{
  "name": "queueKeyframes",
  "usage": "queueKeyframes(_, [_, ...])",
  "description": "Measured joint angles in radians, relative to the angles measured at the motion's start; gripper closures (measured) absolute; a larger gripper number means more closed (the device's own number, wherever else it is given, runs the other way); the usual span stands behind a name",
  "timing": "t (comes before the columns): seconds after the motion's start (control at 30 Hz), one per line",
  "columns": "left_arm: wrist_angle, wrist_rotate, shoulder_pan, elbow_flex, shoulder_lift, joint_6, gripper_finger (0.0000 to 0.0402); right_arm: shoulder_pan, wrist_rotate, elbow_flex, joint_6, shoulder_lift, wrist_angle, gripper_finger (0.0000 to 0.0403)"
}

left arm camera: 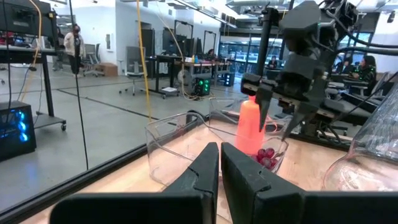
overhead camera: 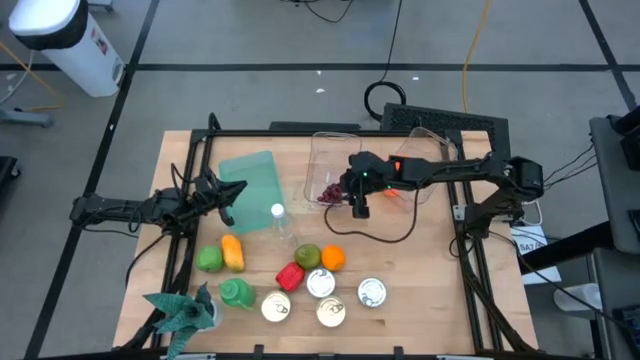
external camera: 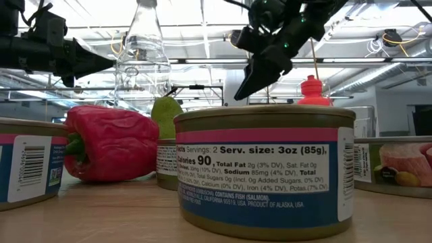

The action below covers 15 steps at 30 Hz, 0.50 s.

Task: Pick & Place Food Item
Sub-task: Put the red grapes into the left transparent bin

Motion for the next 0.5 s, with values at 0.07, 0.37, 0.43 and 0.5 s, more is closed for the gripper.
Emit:
queueKeyframes(0.07, [0.000,0.000,0.000,0.000,0.000,0.004,0.0376,-0.009,-0.002,0.000,0.000,0.010,0.001,0.0227])
queueKeyframes(0.37, [0.001,0.000,0.000,0.000,0.000,0.018,0.0376,-0.016,-0.061,0.000,-0.028,0.094,0.082,0.0229])
queueKeyframes(0.43, [0.001,0.000,0.000,0.000,0.000,0.018,0.0376,-0.015,-0.082,0.000,-0.038,0.116,0.105,0.0228])
queueKeyframes(0.5, [0.001,0.000,0.000,0.000,0.000,0.018,0.0376,-0.016,-0.075,0.000,-0.041,0.136,0.125,0.0226])
